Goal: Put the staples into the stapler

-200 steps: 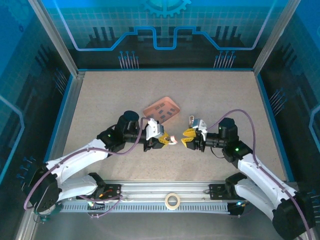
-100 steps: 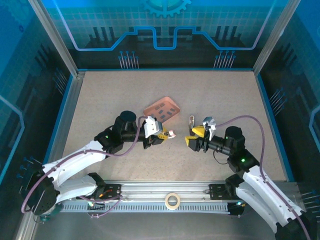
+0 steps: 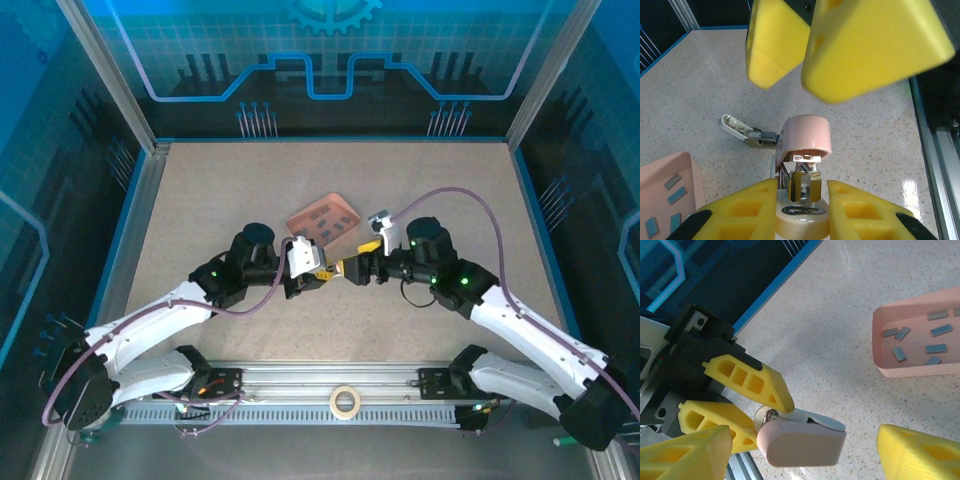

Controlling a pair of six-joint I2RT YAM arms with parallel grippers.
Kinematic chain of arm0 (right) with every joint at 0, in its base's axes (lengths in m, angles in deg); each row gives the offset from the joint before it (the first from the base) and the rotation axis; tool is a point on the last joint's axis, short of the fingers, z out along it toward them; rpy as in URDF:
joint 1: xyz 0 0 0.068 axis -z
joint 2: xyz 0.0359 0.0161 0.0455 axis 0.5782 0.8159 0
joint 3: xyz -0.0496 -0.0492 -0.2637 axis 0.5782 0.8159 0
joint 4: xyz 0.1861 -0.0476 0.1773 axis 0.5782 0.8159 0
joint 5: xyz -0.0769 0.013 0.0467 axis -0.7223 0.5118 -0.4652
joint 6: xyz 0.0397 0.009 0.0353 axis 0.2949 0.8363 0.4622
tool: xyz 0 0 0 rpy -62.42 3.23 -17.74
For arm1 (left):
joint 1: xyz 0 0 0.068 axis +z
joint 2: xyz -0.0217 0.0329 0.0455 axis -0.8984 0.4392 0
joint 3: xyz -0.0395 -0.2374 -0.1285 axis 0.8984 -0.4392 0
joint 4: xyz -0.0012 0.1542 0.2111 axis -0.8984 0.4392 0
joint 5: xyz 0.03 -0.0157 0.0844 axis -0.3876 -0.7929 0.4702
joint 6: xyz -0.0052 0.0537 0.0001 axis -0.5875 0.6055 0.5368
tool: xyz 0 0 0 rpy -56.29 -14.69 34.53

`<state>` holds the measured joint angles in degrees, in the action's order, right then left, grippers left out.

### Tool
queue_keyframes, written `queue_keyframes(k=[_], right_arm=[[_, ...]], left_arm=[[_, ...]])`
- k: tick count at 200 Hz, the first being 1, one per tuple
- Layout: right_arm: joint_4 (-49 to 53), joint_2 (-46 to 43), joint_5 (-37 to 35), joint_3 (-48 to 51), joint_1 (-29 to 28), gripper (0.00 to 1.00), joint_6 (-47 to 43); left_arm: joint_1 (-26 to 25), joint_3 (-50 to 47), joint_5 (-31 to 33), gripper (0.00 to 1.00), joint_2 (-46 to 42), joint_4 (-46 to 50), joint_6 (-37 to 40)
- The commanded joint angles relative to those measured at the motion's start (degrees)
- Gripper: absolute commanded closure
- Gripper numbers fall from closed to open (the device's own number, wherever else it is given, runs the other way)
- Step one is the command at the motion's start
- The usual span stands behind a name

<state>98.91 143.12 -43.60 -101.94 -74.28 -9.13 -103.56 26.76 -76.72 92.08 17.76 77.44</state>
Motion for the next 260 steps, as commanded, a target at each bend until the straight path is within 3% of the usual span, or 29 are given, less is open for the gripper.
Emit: queue_keyframes(k=[1,41,77,143,215,236,260], right_arm=[[2.9,1.9,-1.6,-2.8,-2.0,0.23,-0.1],[6.8,4.0,-4.7,-3.9,-3.0,0.25,-0.5],[11.4,5.0,-9.1,-4.4,-1.8,0.35,1.1],[3.6,2.2,-5.4,3.7,6.5,0.41,9.2],[-6.2,-1.2,-2.2,11.1,10.8,0.38,16.0],[-4.3,-4.8,-3.1,10.4,11.2,0.31,16.6],[-1.7,-7.4,-2.8,8.5,11.3,0.30,18.7]], left_arm=[[-0.5,0.8,0.4,1.00,-0.2,0.3,1.5],[-0.6,0.7,0.2,1.00,-0.3,-0.2,1.2],[-0.6,0.6,0.0,1.00,-0.7,-0.6,1.1],[-0.6,-0.7,-0.6,1.00,-1.6,-4.6,-1.5],[-0.6,-5.6,1.1,1.00,-2.2,-18.2,-8.3],[-0.6,-7.4,4.0,1.00,-2.2,-21.5,-7.8],[-0.8,-10.4,7.1,1.00,-1.5,-27.8,-6.4]])
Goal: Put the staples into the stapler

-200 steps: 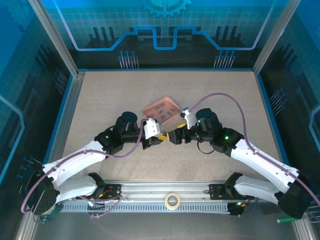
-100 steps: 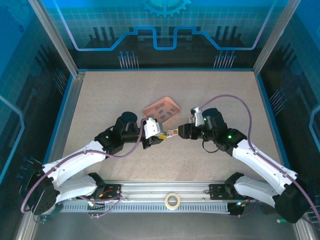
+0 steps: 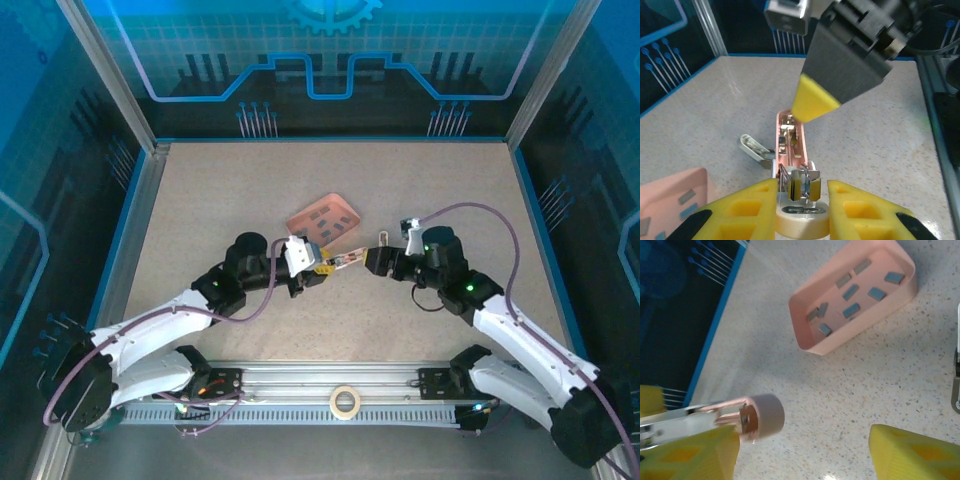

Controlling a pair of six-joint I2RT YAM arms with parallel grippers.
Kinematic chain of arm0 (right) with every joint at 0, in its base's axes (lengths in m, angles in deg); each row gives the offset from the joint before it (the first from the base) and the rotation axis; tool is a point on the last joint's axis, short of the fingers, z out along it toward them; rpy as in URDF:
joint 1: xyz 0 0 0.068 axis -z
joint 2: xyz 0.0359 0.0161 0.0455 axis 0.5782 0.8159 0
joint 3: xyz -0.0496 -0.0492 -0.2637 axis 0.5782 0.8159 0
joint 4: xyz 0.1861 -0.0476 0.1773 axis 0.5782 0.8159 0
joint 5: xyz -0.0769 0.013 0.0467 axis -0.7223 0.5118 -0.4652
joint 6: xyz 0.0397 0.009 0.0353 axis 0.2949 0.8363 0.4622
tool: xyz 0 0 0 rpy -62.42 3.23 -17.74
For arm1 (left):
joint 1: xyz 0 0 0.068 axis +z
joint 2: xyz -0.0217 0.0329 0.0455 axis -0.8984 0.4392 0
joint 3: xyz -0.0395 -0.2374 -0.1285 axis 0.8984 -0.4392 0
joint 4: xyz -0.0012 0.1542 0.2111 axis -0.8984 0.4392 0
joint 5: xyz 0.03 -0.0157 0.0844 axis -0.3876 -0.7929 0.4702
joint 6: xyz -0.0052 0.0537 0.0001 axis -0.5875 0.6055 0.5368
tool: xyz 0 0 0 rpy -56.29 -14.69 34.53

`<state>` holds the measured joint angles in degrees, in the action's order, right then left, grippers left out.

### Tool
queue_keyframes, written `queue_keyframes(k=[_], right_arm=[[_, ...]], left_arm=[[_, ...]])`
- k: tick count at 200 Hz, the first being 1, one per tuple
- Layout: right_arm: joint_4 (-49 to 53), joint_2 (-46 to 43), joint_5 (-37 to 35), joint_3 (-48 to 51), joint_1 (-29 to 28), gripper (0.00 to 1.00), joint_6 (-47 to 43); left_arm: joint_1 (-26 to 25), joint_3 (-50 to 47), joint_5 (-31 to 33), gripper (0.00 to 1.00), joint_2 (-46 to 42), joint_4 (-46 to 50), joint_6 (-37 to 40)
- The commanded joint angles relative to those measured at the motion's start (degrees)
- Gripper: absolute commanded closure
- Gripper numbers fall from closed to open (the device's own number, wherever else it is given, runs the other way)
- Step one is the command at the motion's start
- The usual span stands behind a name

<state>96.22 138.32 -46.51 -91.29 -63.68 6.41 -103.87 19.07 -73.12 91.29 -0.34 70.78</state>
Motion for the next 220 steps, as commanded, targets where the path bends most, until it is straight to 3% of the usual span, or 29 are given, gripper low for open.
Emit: queue_keyframes(k=[1,24,64,98,160,198,220], right_arm=[[1.0,-2.7,0.2,-2.2,0.7,0.30,3.1],[-1.4,-3.1,2.7,-2.4,0.1,0.31,6.4],[-11.3,-2.0,-1.4,0.7,-4.1,0.34,14.1],[-20.1,2.4,-3.1,2.1,-5.6,0.35,19.2],[-15.5,5.2,-13.3,0.5,-9.1,0.30,29.8],[-15.6,6.1,-14.3,0.6,-9.2,0.41,32.5],[-15.0,7.0,-14.0,-0.4,-9.4,0.42,32.1]], left_arm=[[-0.6,-2.8,3.6,1.00,-0.6,-9.9,0.4],[-1.0,-4.9,5.4,1.00,0.8,-16.4,0.8],[-1.9,-8.0,8.1,1.00,4.0,-29.0,-2.3],[-3.7,-8.3,9.7,1.00,6.2,-32.0,-1.9],[-9.4,-9.2,19.3,1.00,8.4,-32.2,13.0],[-12.5,-9.4,23.3,1.00,10.6,-34.1,23.3],[-13.3,-9.8,24.3,1.00,11.3,-35.4,25.8]])
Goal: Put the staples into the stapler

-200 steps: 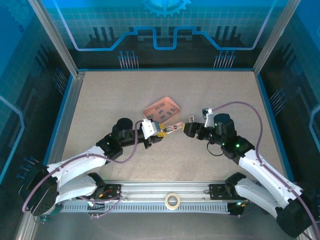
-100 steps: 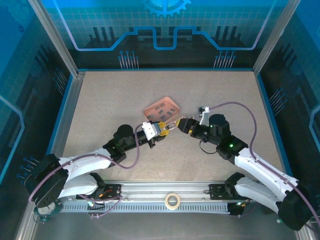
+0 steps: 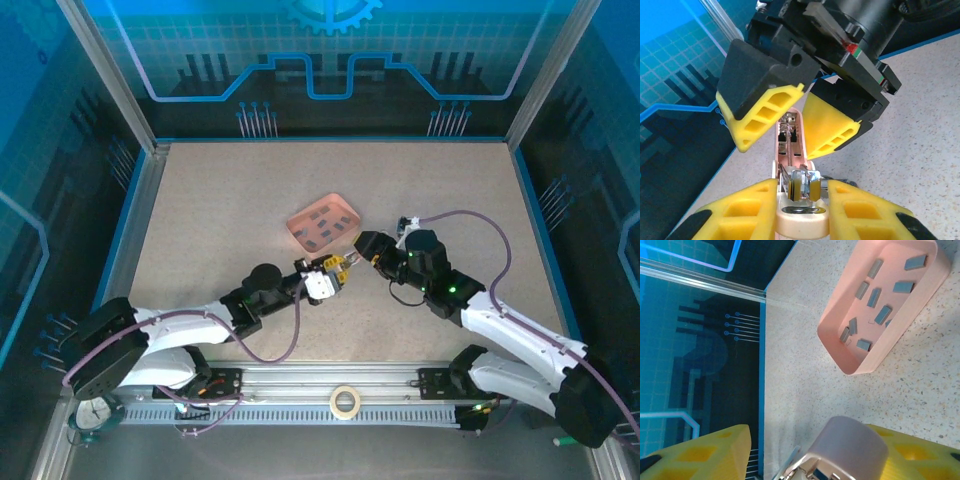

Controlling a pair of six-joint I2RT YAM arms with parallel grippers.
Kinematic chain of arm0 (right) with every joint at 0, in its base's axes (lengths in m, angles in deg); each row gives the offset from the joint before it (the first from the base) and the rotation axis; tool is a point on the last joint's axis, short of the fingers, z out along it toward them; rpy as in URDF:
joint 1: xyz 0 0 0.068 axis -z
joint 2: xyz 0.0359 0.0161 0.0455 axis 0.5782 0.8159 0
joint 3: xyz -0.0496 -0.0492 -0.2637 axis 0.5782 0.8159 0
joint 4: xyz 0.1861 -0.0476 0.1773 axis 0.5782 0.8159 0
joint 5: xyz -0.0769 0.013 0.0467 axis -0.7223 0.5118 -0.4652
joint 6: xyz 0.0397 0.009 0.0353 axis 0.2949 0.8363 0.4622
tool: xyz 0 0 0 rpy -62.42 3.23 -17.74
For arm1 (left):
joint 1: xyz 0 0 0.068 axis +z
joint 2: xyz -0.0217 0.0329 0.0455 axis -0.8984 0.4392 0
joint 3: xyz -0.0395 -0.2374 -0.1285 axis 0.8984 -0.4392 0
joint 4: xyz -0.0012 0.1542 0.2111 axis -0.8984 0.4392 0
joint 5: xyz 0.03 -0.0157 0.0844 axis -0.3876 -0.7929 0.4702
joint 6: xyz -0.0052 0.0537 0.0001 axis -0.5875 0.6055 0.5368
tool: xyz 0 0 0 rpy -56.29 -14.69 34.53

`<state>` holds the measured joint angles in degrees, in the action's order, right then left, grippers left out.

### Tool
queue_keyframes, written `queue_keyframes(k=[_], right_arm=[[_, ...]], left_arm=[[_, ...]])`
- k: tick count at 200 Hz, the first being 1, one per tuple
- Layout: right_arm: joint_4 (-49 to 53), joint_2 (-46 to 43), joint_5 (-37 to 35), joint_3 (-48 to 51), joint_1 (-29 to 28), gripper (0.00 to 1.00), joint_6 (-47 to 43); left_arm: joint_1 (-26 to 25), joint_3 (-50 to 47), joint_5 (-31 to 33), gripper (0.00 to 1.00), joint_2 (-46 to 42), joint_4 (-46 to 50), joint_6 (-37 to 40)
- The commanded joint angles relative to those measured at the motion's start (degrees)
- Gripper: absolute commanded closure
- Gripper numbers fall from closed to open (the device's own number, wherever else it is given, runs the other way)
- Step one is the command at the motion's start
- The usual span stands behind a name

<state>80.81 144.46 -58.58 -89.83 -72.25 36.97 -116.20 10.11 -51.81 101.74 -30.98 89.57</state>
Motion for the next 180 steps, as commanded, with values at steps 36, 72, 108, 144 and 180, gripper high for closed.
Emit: queue_keyframes(k=[36,72,108,144,180], right_arm=[[0.4,2.4,-2.0,-2.1,-1.2,0.52,2.5],[-0.6,2.5,-2.9,-1.7,-1.5,0.67,2.4],[1.4,1.8,-3.7,-2.4,-1.5,0.73,0.7],[4.6,1.7,-3.4,-3.4,-0.7,0.75,-2.2],[15.5,1.7,0.5,-7.2,4.9,0.75,-13.0]], left_arm=[[-2.9,-0.8,5.2,1.00,2.1,-6.0,10.8],[-3.8,-0.6,6.5,1.00,2.8,-5.9,12.6],[-3.9,-0.8,7.4,0.95,3.0,-5.4,12.5],[-3.9,-1.1,8.1,0.65,2.4,-5.0,10.6],[-3.7,-0.5,11.5,0.29,-0.2,-0.3,4.1]])
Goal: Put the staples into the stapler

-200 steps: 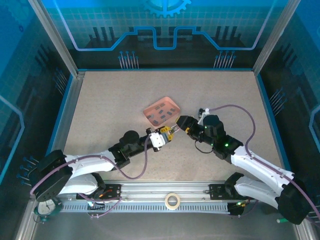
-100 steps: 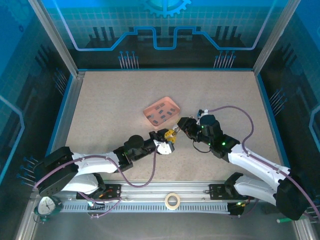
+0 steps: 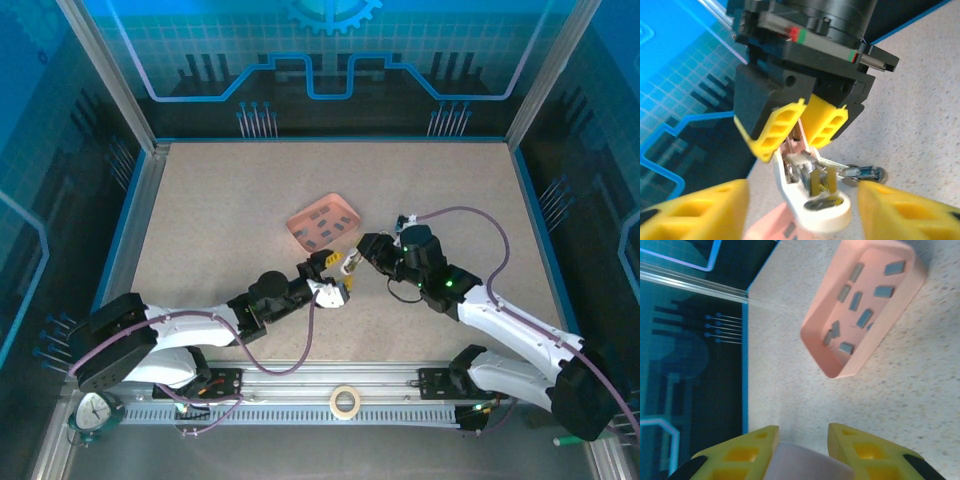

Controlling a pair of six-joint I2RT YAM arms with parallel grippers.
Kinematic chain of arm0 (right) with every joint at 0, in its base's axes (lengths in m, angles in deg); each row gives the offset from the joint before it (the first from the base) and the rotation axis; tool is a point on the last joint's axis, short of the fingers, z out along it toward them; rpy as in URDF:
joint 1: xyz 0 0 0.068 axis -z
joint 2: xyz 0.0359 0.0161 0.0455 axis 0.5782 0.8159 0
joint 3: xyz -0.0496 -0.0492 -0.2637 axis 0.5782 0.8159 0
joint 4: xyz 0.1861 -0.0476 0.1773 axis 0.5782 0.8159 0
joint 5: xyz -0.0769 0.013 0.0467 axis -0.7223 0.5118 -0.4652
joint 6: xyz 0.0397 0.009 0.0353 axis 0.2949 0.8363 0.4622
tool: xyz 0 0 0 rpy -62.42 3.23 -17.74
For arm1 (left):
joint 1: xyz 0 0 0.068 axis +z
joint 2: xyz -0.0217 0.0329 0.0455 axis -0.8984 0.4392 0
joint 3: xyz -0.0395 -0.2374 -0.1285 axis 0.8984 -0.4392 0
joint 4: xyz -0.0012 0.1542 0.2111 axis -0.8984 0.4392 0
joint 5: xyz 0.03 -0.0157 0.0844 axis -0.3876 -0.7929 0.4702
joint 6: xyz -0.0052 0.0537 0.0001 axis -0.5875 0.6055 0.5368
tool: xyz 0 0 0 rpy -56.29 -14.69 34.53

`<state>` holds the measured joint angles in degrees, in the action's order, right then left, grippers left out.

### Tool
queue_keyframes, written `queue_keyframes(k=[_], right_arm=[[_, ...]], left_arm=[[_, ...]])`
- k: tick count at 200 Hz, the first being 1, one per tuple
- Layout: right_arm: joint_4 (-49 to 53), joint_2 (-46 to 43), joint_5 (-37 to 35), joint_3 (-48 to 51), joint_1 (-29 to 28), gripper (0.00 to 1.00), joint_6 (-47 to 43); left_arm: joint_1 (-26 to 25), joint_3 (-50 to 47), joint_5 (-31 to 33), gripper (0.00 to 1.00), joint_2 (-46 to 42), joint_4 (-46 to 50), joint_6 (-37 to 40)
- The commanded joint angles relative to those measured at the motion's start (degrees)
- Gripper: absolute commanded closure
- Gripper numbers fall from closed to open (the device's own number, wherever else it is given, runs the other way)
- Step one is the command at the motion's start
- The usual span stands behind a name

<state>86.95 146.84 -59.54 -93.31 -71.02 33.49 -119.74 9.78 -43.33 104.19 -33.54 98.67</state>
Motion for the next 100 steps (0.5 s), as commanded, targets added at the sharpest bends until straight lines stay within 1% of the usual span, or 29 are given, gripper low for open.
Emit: queue_keyframes(k=[1,24,54,72,100], right_arm=[[9.8,-0.7,1.6,-3.8,3.9,0.75,-9.9],[17.6,0.8,4.3,-6.6,8.9,0.75,-20.9],[24.1,5.5,8.0,-9.8,16.1,0.75,-36.8],[26.5,9.2,9.9,-11.8,20.3,0.75,-43.7],[26.1,15.3,11.9,-13.3,24.8,0.74,-51.5]], left_arm=[[-0.2,-0.2,3.2,0.29,-2.7,2.5,-5.3],[1.2,-0.3,3.5,0.21,-5.5,7.0,-11.8],[5.0,-1.2,1.5,0.18,-9.3,11.9,-21.7],[6.7,-1.9,0.5,0.18,-11.3,13.5,-24.8],[8.5,-2.5,-0.5,0.18,-12.7,15.4,-26.9]])
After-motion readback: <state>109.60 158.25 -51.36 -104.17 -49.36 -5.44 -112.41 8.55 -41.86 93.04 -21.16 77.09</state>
